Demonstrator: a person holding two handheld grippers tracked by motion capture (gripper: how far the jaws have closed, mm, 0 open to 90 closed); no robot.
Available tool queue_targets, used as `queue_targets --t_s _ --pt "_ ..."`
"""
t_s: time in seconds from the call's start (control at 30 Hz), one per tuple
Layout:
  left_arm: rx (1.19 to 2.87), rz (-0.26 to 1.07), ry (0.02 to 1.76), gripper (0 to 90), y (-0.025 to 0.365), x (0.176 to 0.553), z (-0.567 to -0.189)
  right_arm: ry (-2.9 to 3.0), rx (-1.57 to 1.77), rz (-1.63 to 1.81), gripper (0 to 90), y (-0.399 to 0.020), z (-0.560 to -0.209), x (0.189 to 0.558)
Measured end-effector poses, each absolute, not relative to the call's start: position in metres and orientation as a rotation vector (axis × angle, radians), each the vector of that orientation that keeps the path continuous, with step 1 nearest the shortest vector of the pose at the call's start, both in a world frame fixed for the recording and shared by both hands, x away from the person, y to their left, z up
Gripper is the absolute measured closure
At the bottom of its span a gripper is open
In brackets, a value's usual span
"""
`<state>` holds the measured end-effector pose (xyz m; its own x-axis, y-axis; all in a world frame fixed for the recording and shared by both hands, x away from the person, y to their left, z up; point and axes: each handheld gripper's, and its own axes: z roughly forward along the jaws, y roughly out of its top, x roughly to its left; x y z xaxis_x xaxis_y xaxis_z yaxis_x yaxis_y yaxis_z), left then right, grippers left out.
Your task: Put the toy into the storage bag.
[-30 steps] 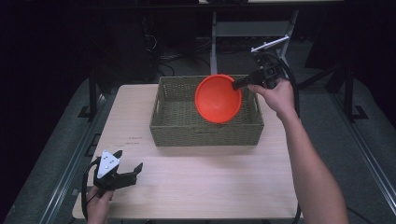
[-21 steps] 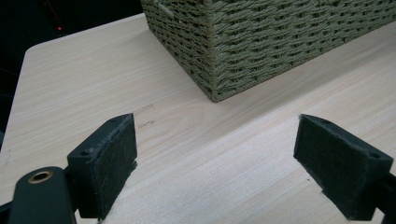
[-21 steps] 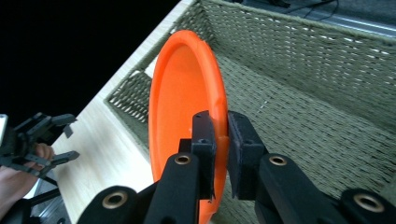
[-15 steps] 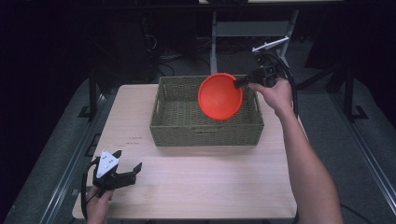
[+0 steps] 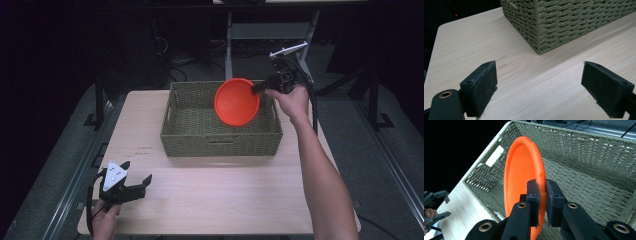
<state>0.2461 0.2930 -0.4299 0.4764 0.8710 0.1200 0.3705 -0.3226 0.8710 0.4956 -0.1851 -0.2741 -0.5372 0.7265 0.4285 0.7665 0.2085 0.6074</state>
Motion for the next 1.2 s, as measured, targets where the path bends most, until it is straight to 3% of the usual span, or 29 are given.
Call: queue_targets --t_s 1.2 --pt "1.911 0.758 1.030 12.8 0.293 0.247 -0.430 -2.361 -1.573 -1.173 81.7 -0.179 -0.314 0.514"
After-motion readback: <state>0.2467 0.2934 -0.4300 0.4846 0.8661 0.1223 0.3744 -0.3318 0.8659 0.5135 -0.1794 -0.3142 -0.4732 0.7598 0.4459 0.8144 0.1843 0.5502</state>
